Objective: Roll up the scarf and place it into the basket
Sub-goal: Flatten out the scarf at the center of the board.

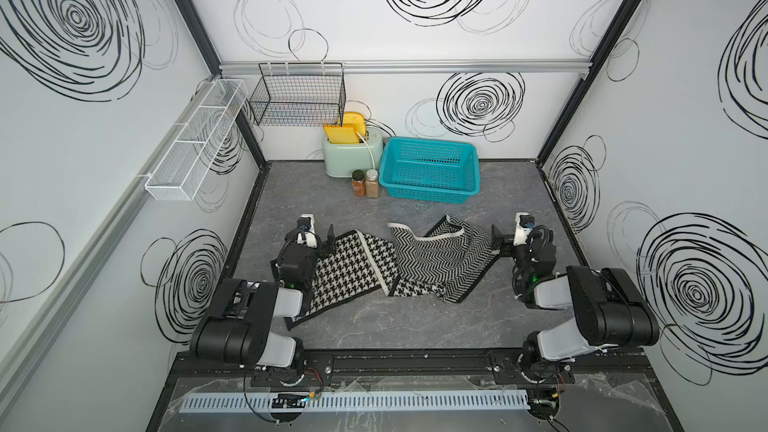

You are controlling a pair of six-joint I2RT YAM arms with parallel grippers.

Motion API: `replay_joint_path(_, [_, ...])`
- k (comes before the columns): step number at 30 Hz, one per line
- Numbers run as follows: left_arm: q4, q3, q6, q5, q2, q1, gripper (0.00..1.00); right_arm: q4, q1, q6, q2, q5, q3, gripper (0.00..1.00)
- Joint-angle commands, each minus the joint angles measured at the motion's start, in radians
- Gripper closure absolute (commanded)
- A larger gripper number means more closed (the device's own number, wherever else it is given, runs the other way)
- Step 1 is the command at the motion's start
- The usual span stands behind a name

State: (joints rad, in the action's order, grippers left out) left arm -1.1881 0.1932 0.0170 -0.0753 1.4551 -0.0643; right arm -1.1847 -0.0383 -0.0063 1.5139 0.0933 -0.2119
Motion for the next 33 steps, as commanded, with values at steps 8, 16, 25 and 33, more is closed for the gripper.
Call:
replay_joint_path(8, [-0.077,0.022,-0.014,0.001,0.008,0.009,0.02,-0.053,-0.003,0.013,0.002,0.016,-0.008,0.01])
replay_joint_path(16, [-0.077,0.022,-0.014,0.001,0.008,0.009,0.02,-0.049,0.003,0.011,0.004,0.002,-0.012,0.01])
replay_joint_path(25, [-0.074,0.024,-0.007,0.021,0.008,0.02,0.02,-0.047,0.011,0.006,0.004,-0.014,-0.012,0.01])
replay_joint_path(33, [0.26,0.127,0.067,-0.205,-0.143,0.002,0.02,0.423,0.056,0.01,-0.114,-0.144,-0.199,0.01])
